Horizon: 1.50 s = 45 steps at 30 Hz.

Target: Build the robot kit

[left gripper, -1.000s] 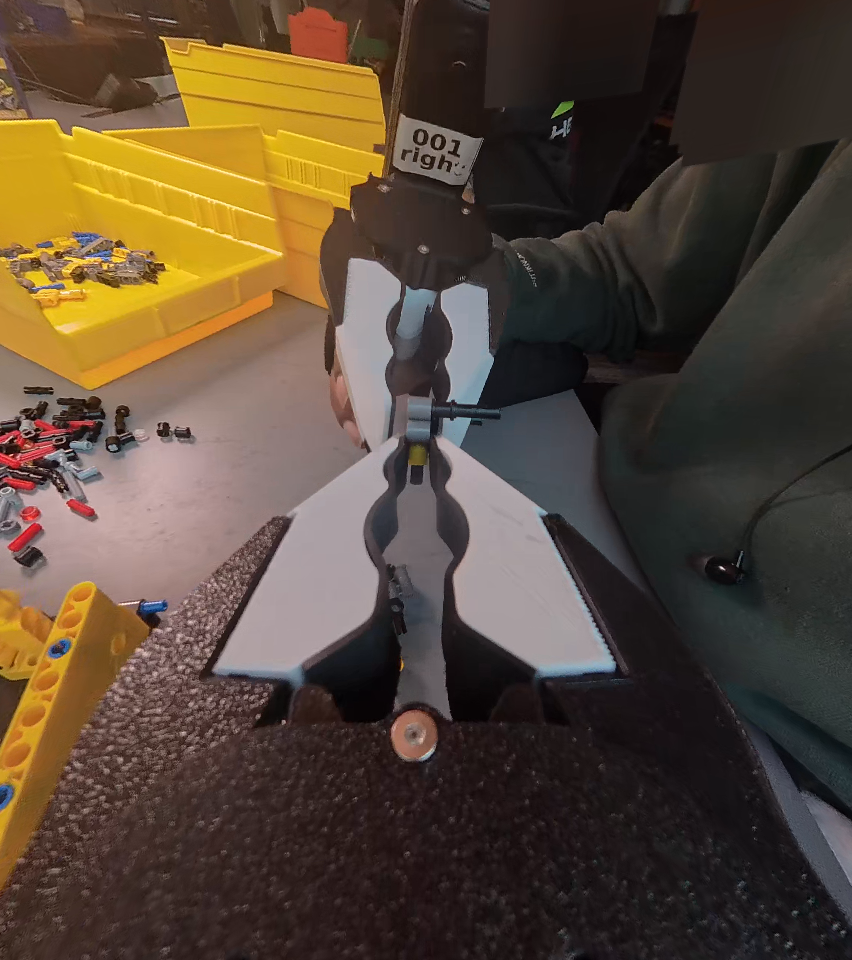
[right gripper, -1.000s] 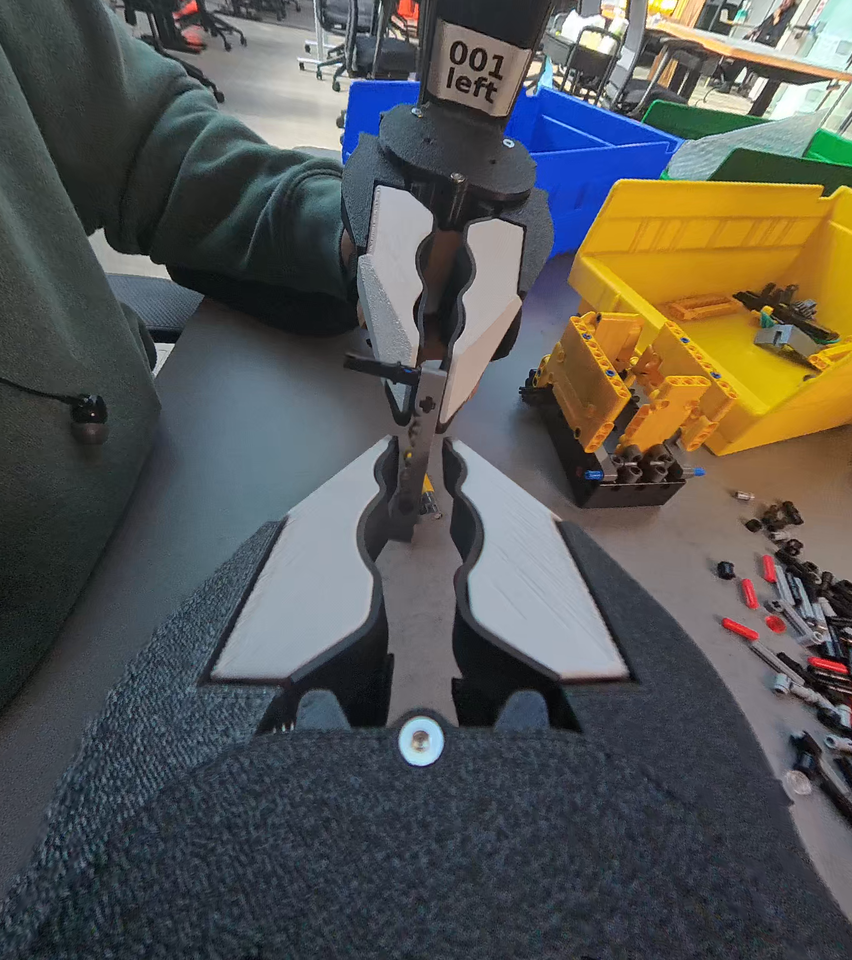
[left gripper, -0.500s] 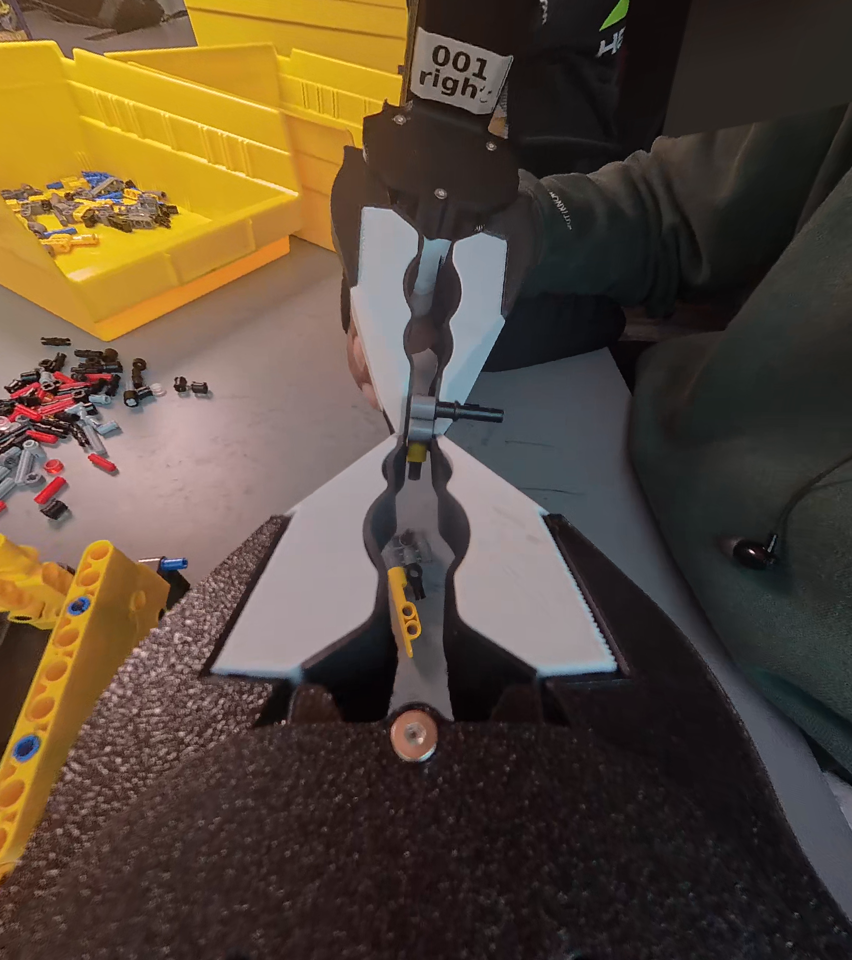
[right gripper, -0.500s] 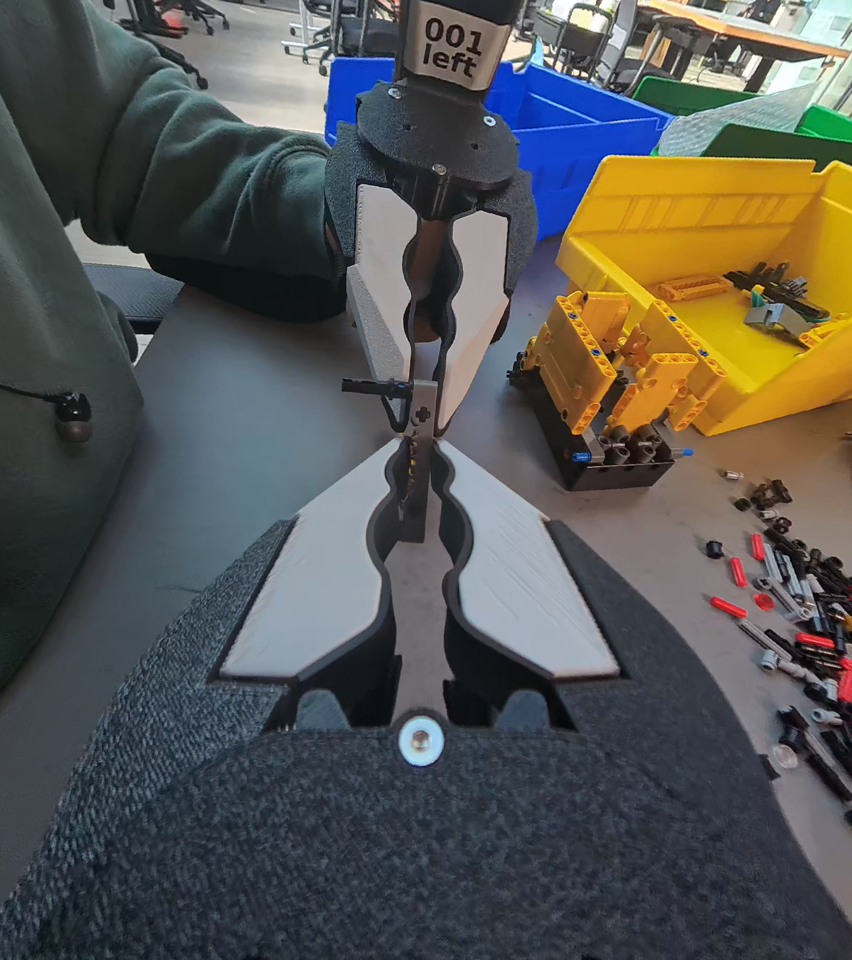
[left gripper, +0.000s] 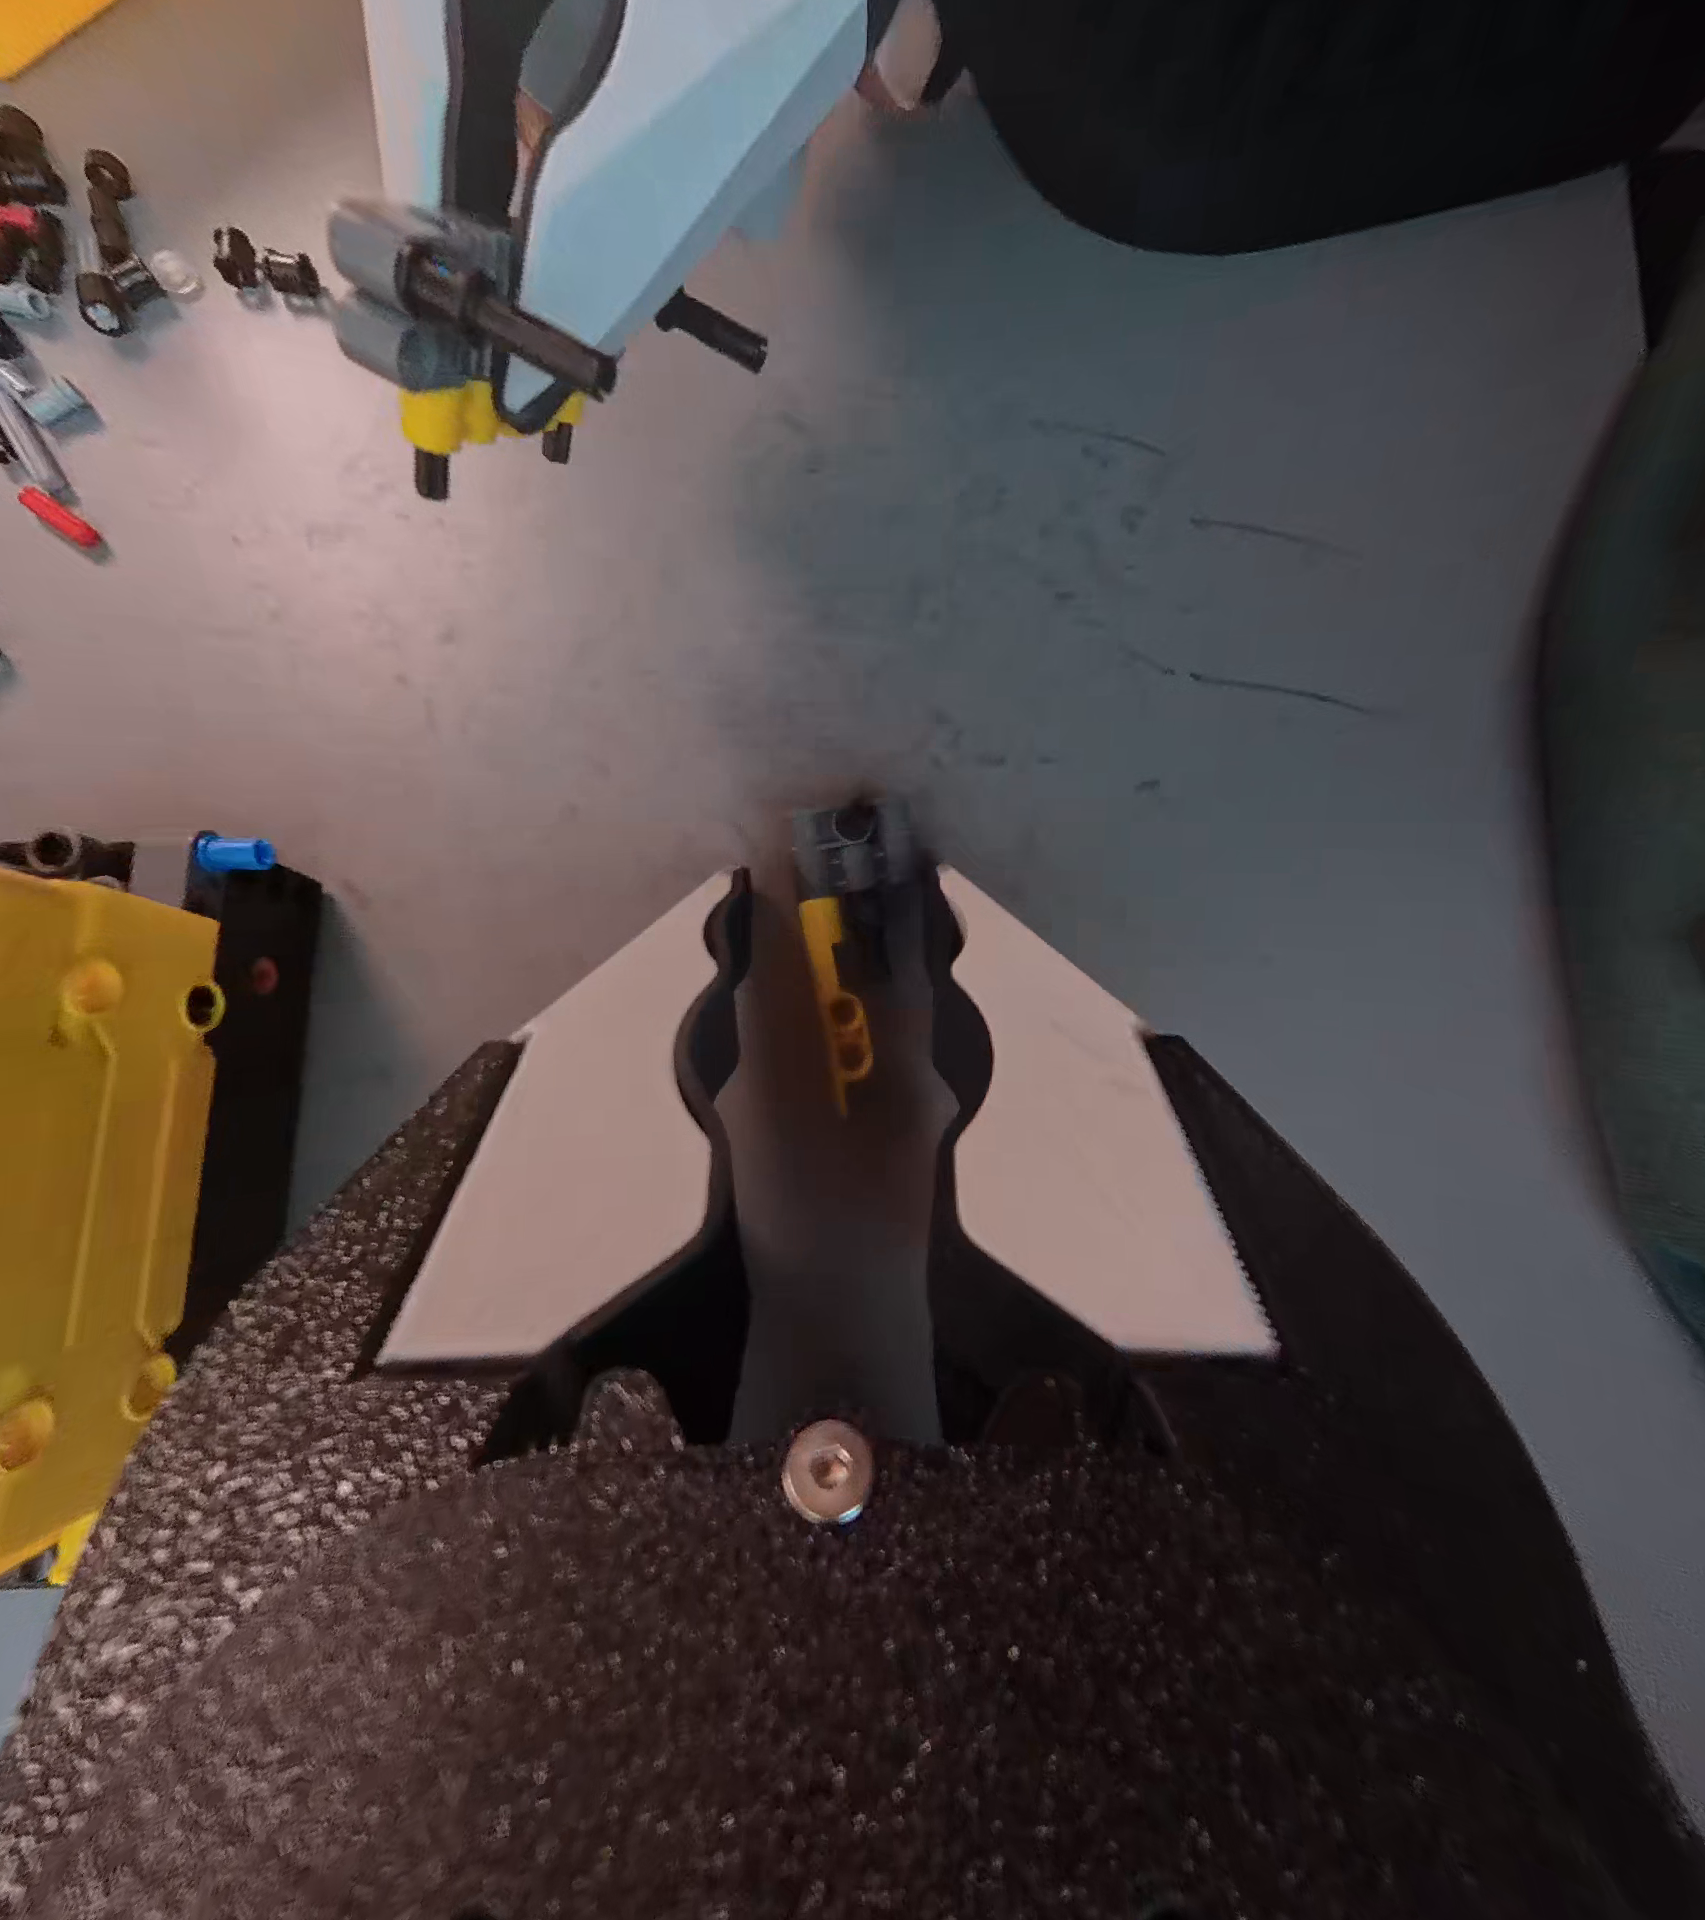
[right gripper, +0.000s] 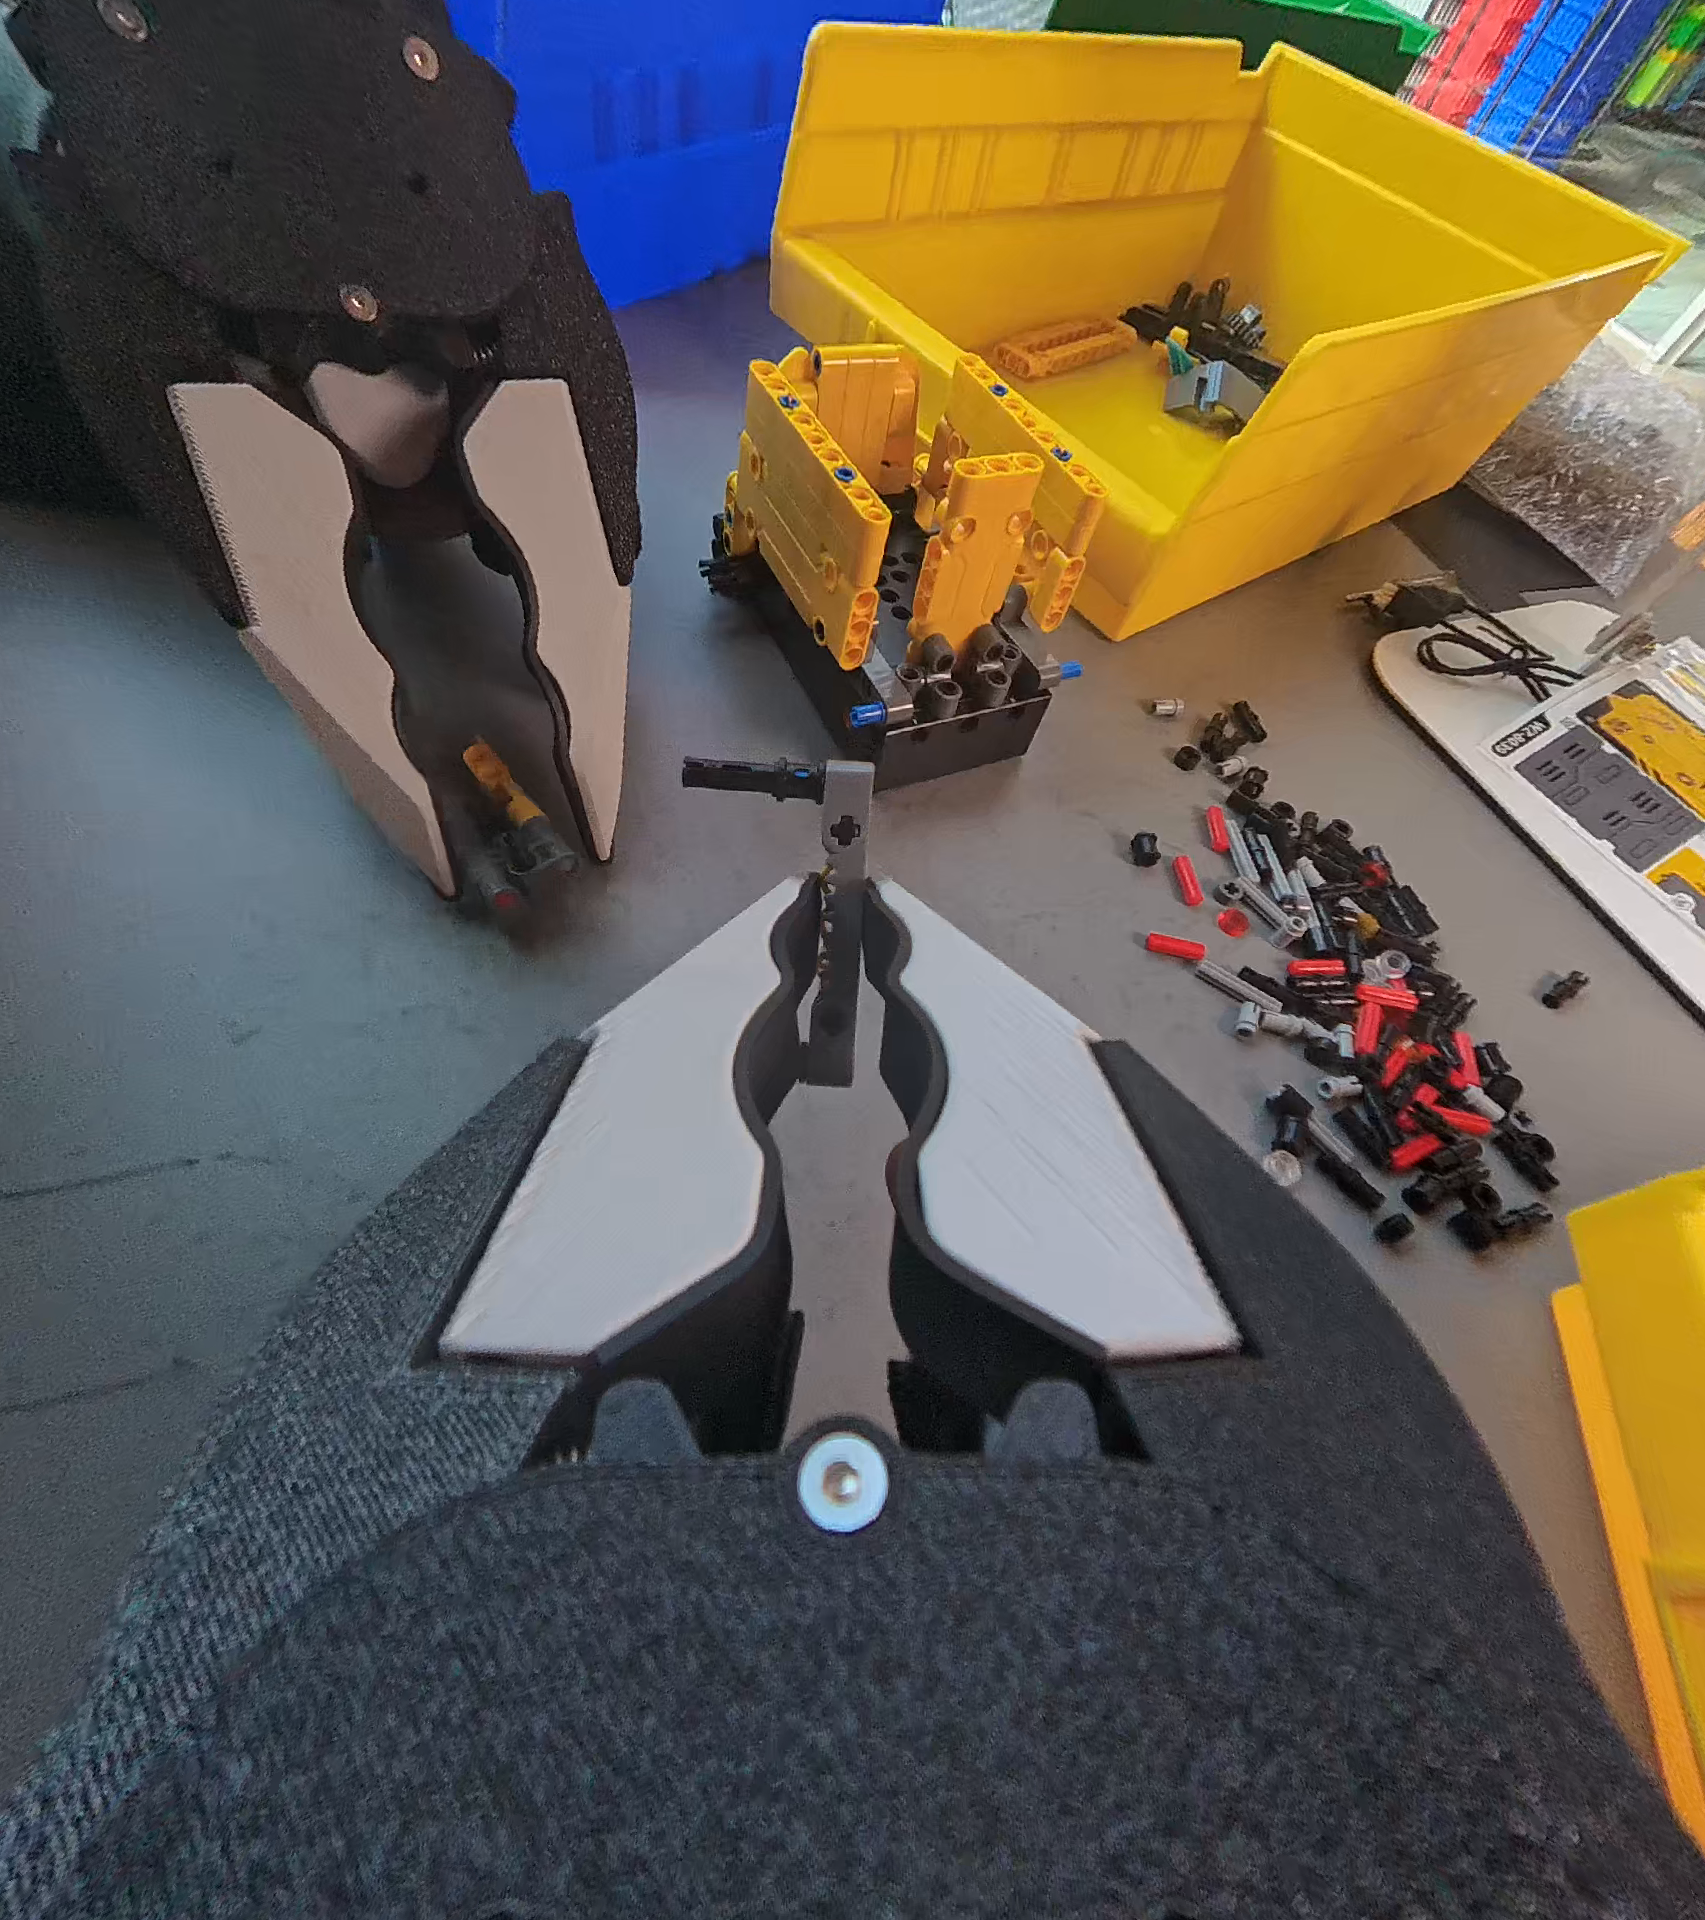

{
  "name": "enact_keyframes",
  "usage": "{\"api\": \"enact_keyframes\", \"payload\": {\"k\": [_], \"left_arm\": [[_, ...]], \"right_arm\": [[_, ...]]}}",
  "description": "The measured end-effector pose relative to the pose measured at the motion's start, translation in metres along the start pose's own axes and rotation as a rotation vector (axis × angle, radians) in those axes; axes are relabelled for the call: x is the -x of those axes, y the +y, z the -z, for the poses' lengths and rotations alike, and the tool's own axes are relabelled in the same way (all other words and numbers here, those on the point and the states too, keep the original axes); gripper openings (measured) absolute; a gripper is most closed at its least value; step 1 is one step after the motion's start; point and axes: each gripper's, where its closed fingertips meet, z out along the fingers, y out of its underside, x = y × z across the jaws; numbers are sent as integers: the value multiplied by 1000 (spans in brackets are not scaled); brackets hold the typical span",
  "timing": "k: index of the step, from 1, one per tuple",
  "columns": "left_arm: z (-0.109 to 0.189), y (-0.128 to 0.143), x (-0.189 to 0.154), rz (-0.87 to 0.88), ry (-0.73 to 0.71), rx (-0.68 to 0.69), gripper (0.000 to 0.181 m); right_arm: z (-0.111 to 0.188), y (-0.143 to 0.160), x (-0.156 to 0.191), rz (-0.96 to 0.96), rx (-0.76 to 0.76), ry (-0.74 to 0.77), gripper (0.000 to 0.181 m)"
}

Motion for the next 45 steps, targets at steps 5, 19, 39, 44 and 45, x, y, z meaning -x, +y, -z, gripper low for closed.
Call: {"api": "enact_keyframes", "payload": {"k": [5, 19, 39, 44, 45], "left_arm": [[6, -13, 1, -24, 23, -102, 23], [50, -66, -8, 49, 226, -526, 23], [48, -68, -14, 56, 275, -522, 23], [46, -66, -15, 64, 276, -507, 23], [47, -66, -13, 70, 273, -510, 23]], "right_arm": [[1, -3, 5, 14, -21, -30, 6], [1, -20, 36, -112, -83, -219, 6], [2, -23, 47, -119, -95, -286, 6], [6, -24, 49, -106, -112, -313, 6], [6, -23, 49, -94, -106, -310, 6]]}}
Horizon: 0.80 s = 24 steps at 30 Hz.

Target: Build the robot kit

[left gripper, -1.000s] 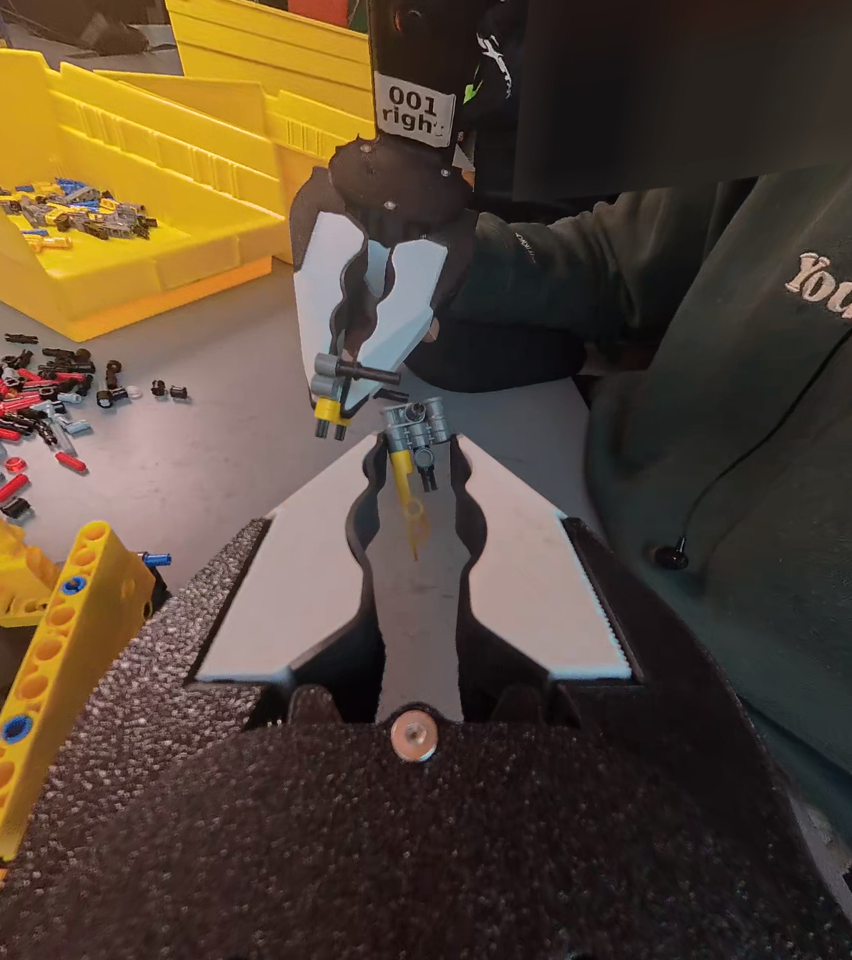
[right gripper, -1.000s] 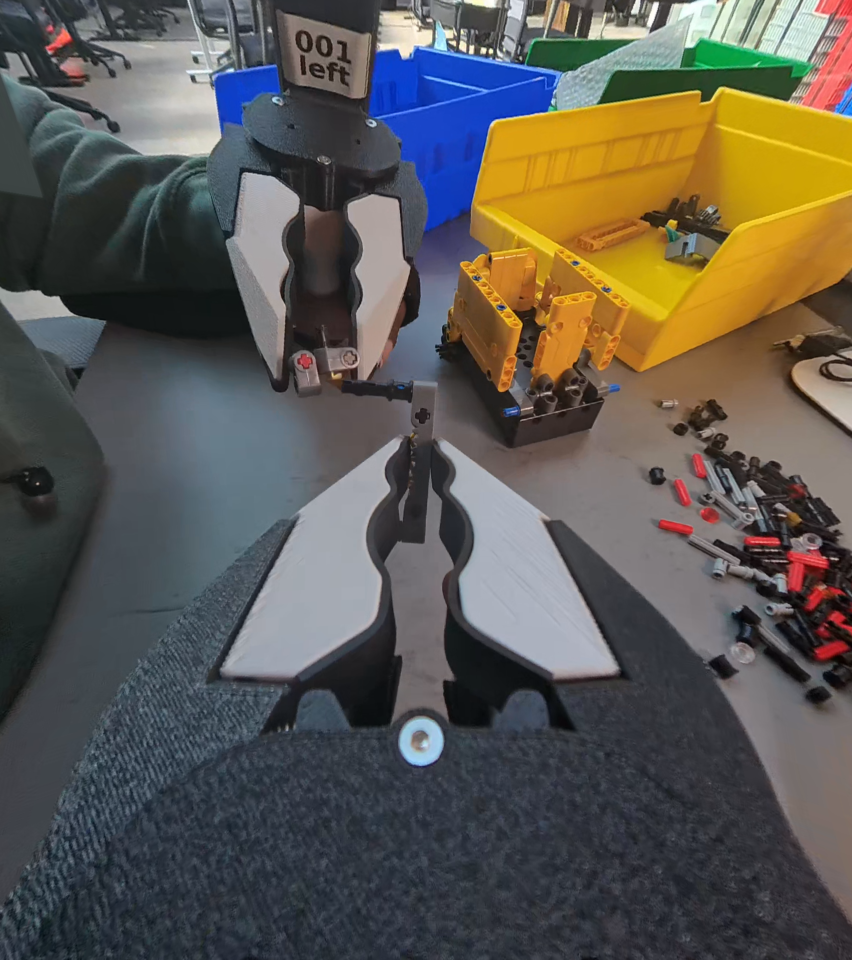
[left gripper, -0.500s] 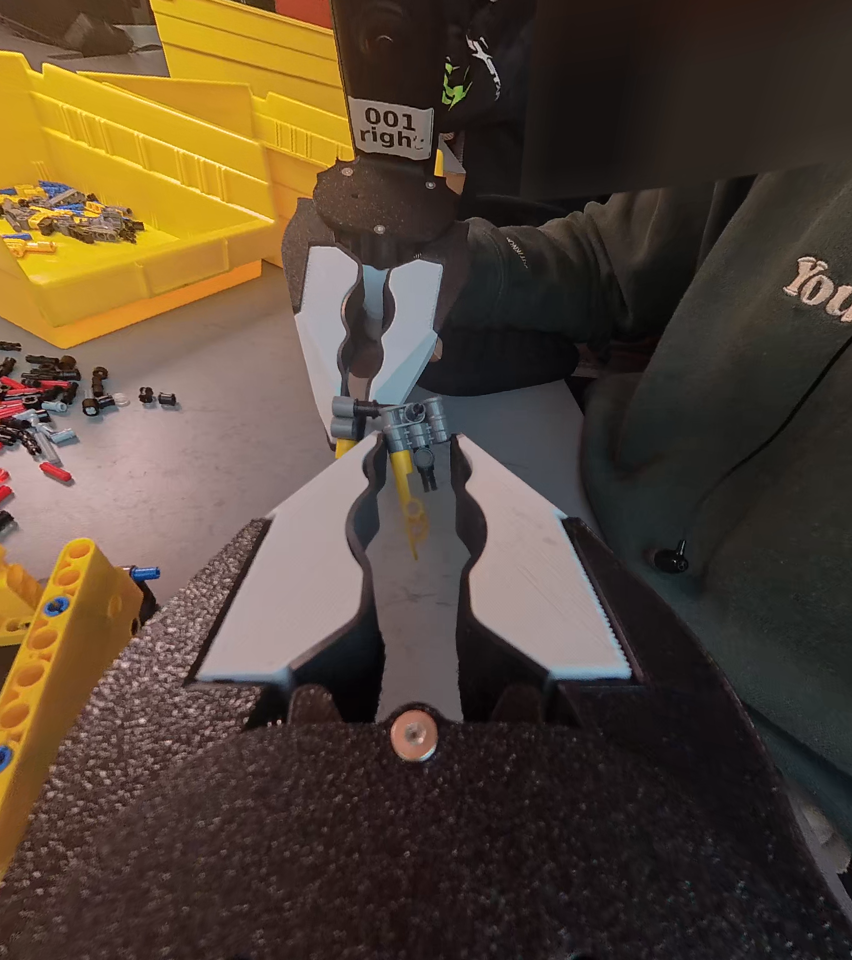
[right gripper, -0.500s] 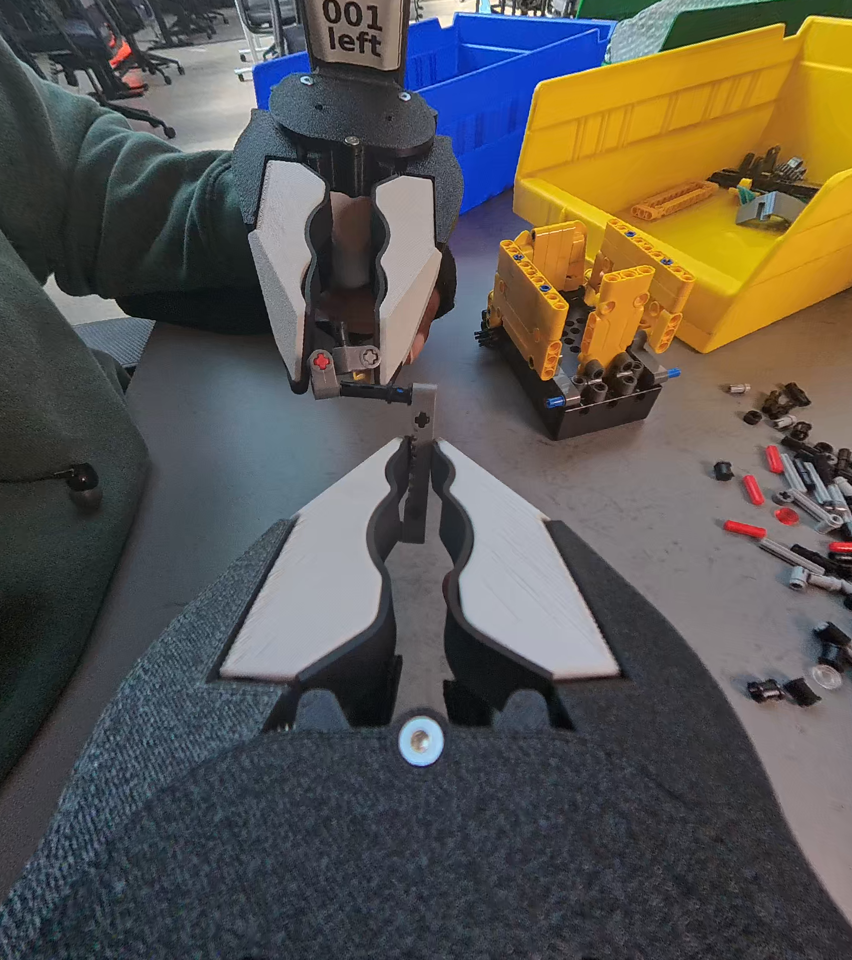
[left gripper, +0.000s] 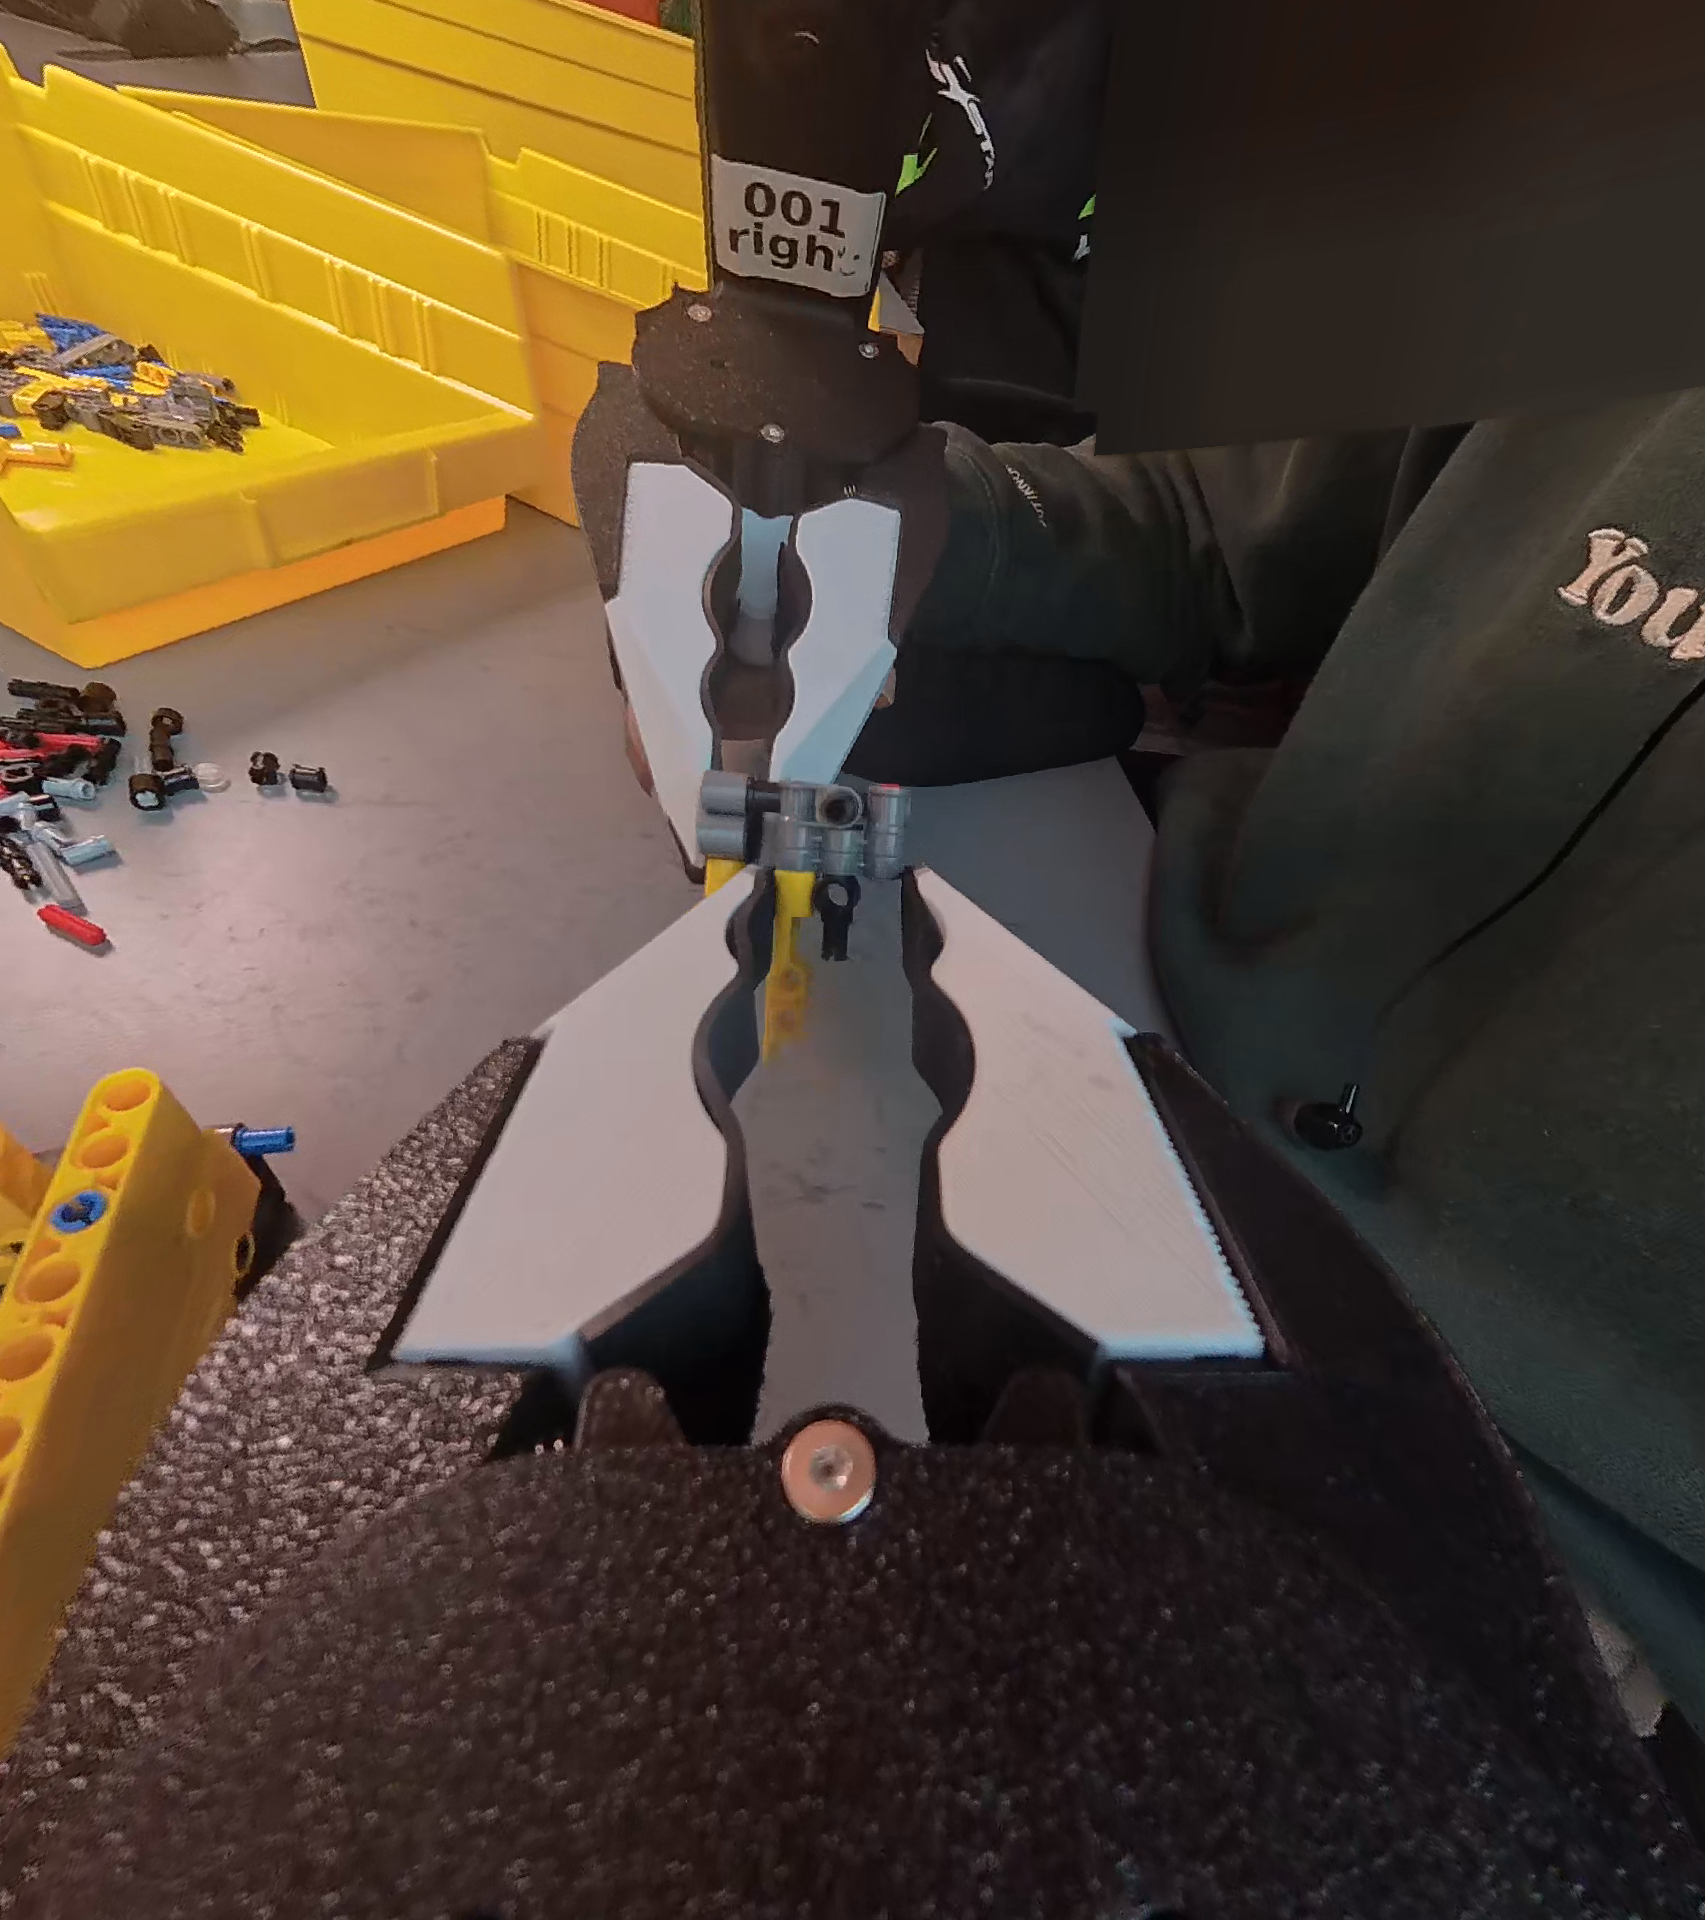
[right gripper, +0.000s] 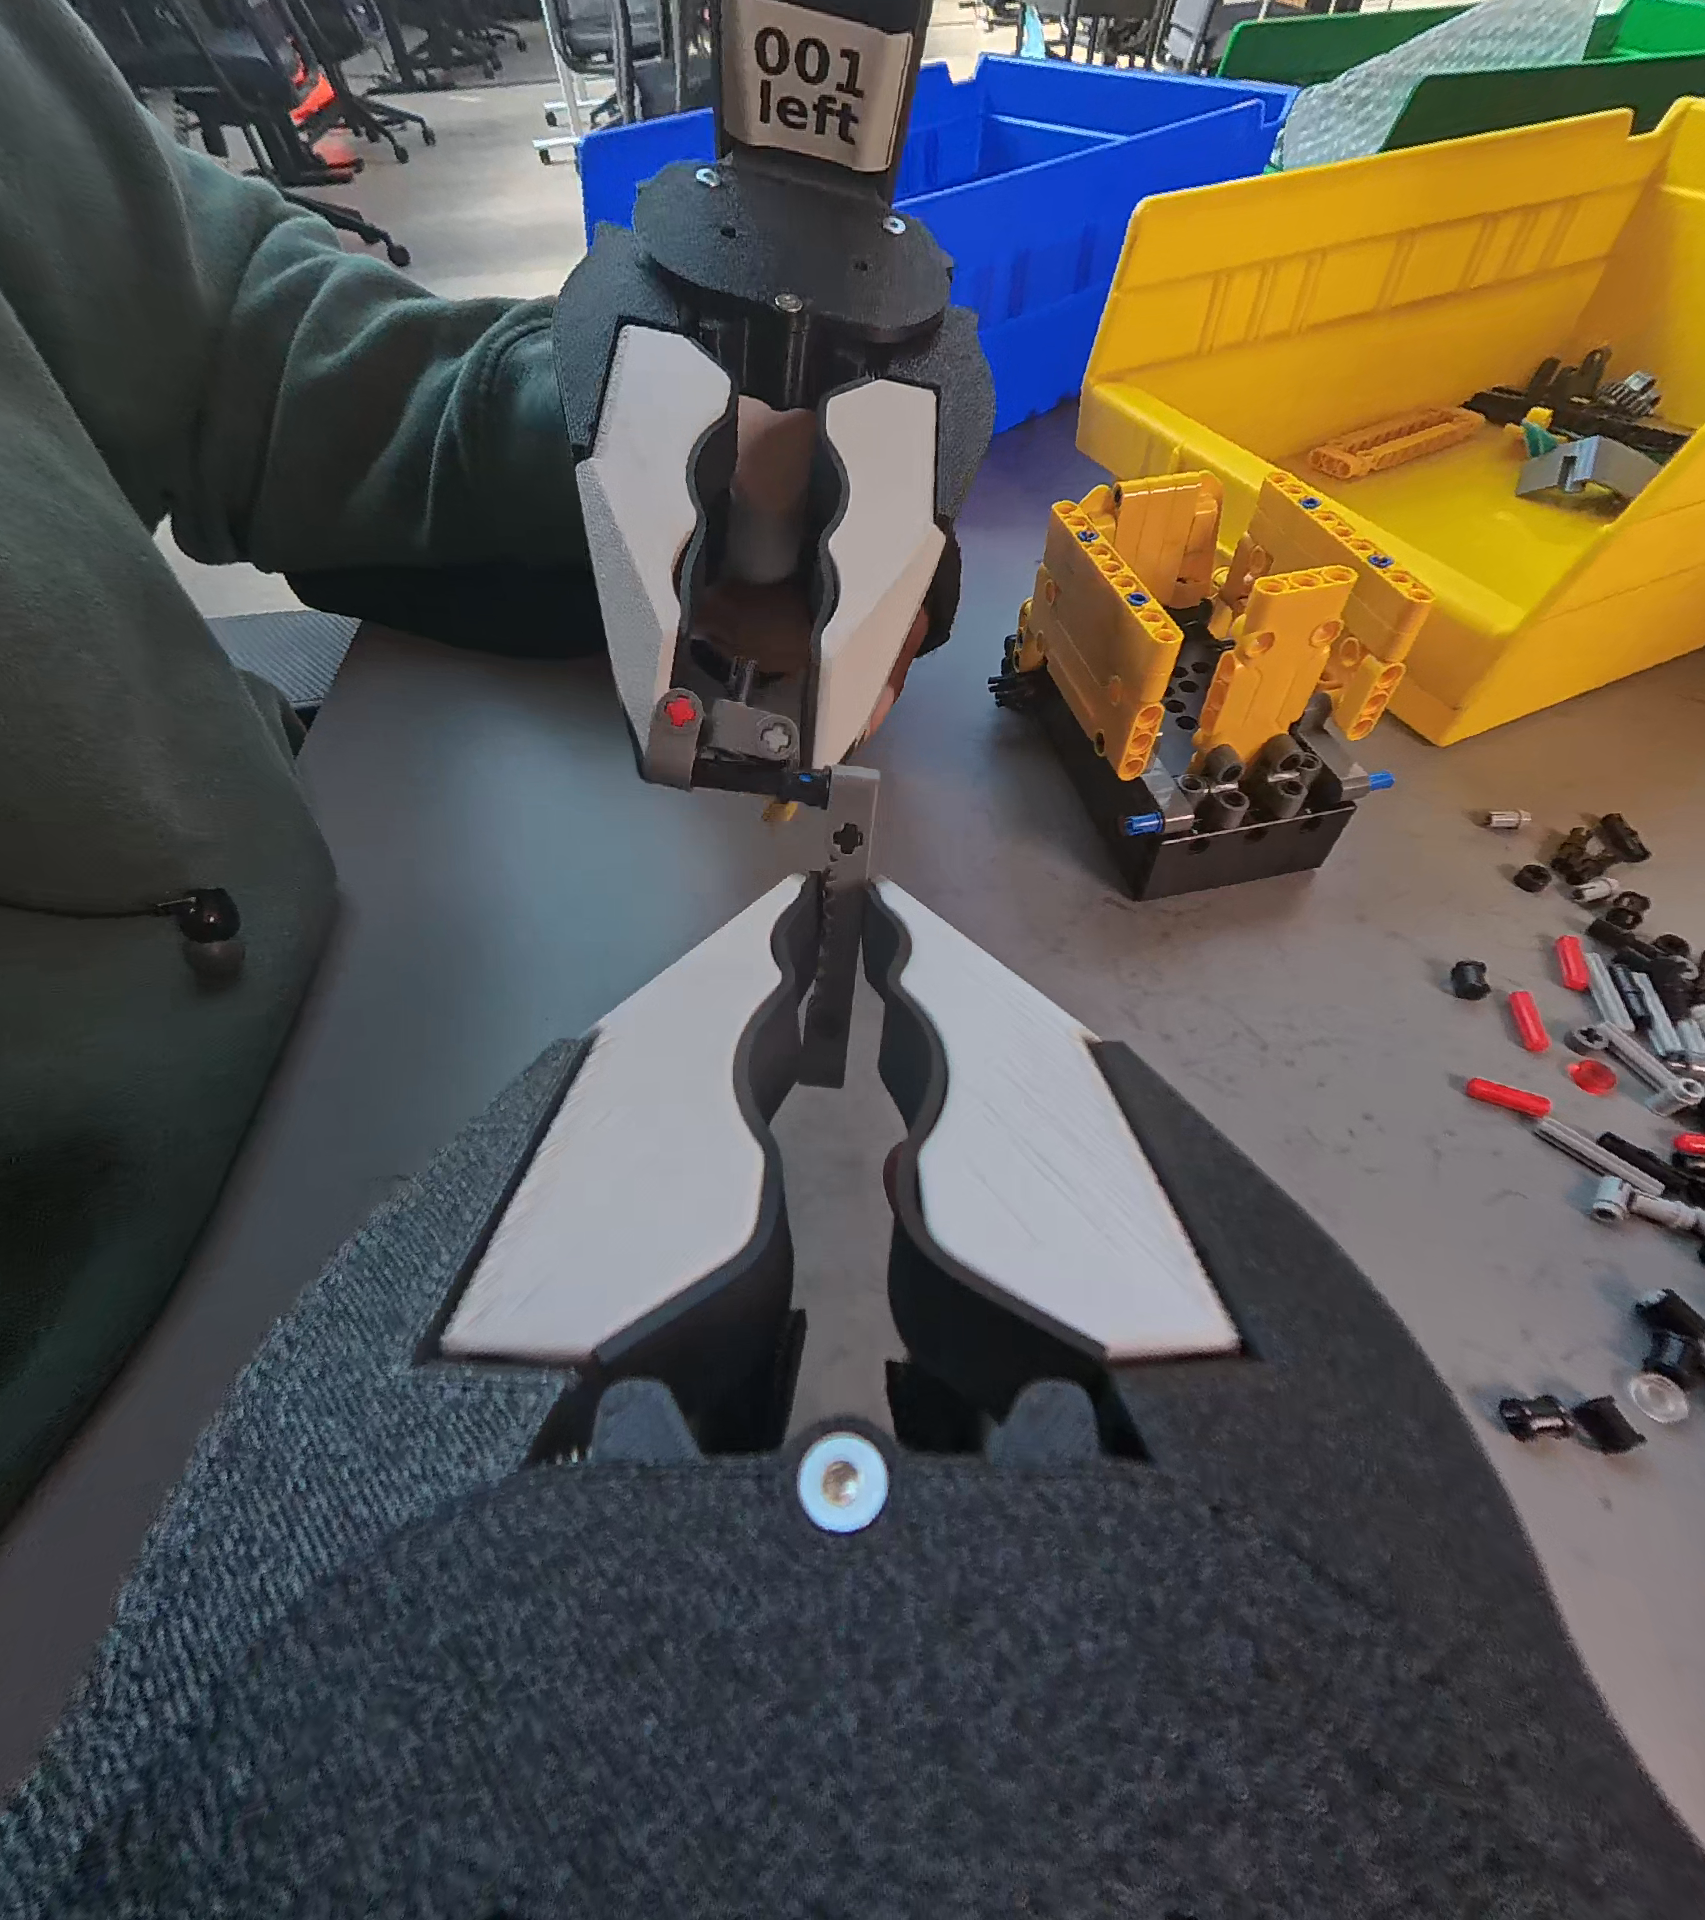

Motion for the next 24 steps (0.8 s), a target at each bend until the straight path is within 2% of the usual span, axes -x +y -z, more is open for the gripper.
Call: {"api": "enact_keyframes", "payload": {"k": [11, 17, 24], "left_arm": [[-6, 23, 26, 35, -173, 148, 25], [-8, 37, 30, 76, -186, 232, 26], [-12, 47, 27, 45, -210, 296, 24]], "right_arm": [[-5, 14, -20, 16, 101, 155, 6], [-8, 25, -24, 68, 189, 210, 6], [-10, 39, -22, 145, 282, 243, 6]]}}
